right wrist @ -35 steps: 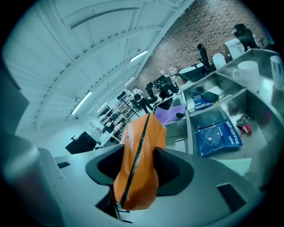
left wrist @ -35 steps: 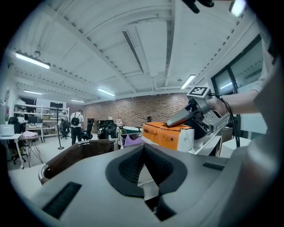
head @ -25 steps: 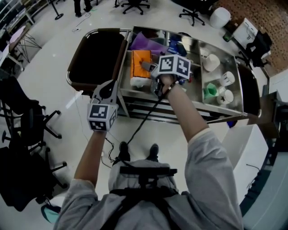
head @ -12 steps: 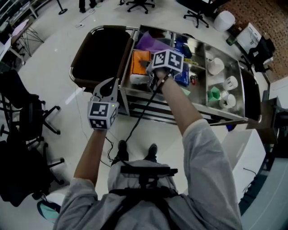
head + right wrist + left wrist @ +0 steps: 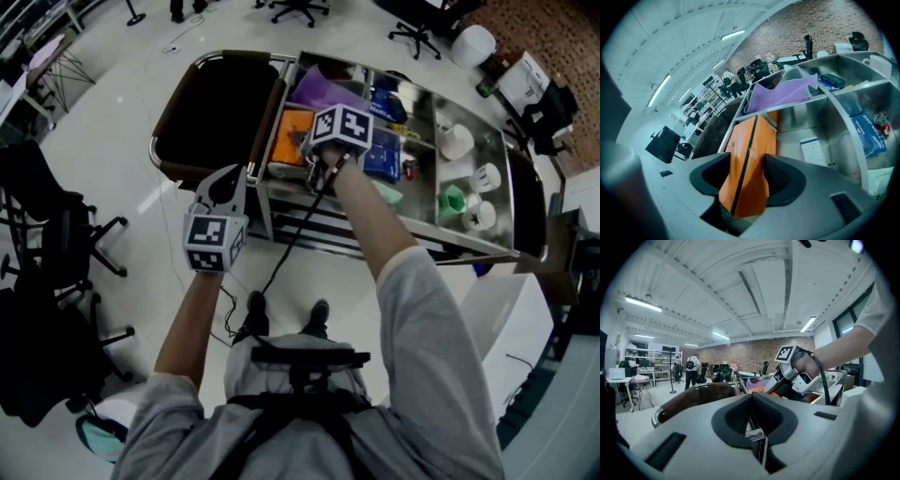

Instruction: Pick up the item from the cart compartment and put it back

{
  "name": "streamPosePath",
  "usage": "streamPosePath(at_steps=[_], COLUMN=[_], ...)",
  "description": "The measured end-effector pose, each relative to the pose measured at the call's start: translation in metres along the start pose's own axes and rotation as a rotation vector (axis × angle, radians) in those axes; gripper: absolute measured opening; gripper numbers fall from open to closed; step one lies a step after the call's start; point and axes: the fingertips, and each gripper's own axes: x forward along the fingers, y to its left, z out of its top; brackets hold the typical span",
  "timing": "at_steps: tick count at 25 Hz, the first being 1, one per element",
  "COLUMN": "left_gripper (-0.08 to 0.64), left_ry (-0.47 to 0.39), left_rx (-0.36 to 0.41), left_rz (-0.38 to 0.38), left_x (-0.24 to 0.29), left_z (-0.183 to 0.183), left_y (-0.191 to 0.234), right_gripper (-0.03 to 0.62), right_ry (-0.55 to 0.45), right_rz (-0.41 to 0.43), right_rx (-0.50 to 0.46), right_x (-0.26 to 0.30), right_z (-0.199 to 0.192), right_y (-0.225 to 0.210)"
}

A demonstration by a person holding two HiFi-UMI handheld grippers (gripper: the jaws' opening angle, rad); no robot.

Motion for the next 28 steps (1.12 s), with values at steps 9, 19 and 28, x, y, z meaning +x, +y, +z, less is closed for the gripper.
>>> streamPosePath(at_steps=[9,19,28], left_gripper=[0.006,0.005,0.005], left_ry=[0.019,0.011,0.005], left_rx=[0.003,-0.005,0.001], left_rz=[0.0,-0.013,-0.027], left_x=[0.001,0.007,0.006], left_z=[-0.004,-0.006,0.0], left_y=[0.001,-0.008,-0.019], right_gripper=[0.334,0.334,0.323], right_ry=[0.004,-0.013,-0.076], right_rz=[-0.006,-0.022,-0.01], right_rx=[-0.053,-0.101,-0.202], right_x=[0.004,-0.008,-0.042], right_z=[0.001,0.009,0.018], right_y=[0.002,-0.002,0.008])
